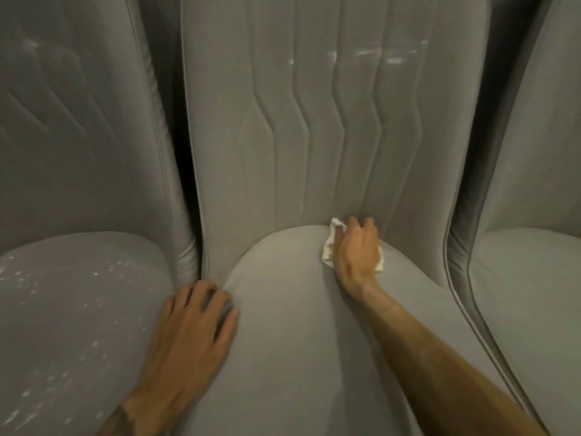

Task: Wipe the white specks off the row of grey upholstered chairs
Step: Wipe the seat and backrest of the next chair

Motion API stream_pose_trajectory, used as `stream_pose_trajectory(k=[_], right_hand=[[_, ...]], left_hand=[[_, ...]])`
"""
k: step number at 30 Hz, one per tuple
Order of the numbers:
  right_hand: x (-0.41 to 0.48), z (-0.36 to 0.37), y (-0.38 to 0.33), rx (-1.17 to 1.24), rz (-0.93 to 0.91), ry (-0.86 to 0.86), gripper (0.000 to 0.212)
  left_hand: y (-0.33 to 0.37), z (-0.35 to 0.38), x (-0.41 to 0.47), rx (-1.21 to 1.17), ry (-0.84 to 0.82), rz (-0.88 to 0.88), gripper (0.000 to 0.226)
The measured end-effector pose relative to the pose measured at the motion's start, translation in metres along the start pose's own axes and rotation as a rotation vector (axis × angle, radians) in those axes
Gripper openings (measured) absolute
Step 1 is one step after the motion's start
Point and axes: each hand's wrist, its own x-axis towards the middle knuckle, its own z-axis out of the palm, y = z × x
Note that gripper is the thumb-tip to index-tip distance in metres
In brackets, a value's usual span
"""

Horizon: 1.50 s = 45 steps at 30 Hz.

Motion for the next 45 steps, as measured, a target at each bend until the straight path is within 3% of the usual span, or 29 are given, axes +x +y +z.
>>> stream_pose_trajectory(k=[4, 6, 10, 12, 15, 18, 22, 24, 28, 32, 37, 40, 43, 45], right_hand=[[-0.018, 0.024, -0.053, 0.105, -0.243, -0.192, 0.031], [-0.013, 0.020, -0.047, 0.106, -0.272, -0.227, 0.028], [0.008, 0.011, -0.008, 0.015, -0.160, -0.094, 0.026], [-0.002, 0.019, -0.022, 0.017, -0.139, -0.056, 0.028], [-0.024, 0.035, -0.056, 0.112, -0.247, -0.134, 0.034], [-0.013, 0.023, -0.041, 0.076, -0.381, -0.209, 0.031], [0.010, -0.004, 0.007, 0.041, -0.193, -0.121, 0.029], [-0.001, 0.002, -0.010, 0.057, -0.146, -0.119, 0.031], [-0.034, 0.026, -0.063, 0.129, -0.325, -0.236, 0.030], [-0.015, 0.018, -0.043, 0.038, -0.428, -0.305, 0.031], [-0.019, 0.030, -0.051, -0.074, -0.345, -0.188, 0.034], [-0.045, 0.043, -0.075, -0.051, -0.480, -0.194, 0.034], [-0.030, 0.032, -0.052, -0.106, -0.555, -0.198, 0.031], [-0.011, 0.025, -0.032, -0.139, -0.468, -0.150, 0.029]], left_hand=[[0.013, 0.004, 0.009, 0.033, 0.035, -0.049, 0.019], [0.013, 0.006, 0.007, 0.048, 0.039, -0.031, 0.017], [0.013, 0.011, 0.006, 0.065, 0.071, -0.039, 0.017], [0.013, 0.014, 0.006, 0.066, 0.083, -0.044, 0.017], [0.012, 0.017, 0.005, 0.083, 0.107, -0.034, 0.017], [0.012, 0.018, 0.005, 0.086, 0.120, -0.038, 0.020], [0.016, 0.018, 0.004, 0.095, 0.121, -0.044, 0.022], [0.016, 0.017, 0.006, 0.107, 0.104, -0.048, 0.021], [0.018, 0.013, 0.005, 0.137, 0.068, -0.044, 0.019], [0.017, 0.013, 0.004, 0.142, 0.063, -0.037, 0.016], [0.017, 0.014, 0.002, 0.186, 0.061, -0.038, 0.017], [0.018, 0.013, 0.004, 0.190, 0.041, -0.052, 0.017], [0.019, 0.013, 0.003, 0.180, 0.061, -0.072, 0.020], [0.021, 0.012, 0.004, 0.168, 0.077, -0.065, 0.021]])
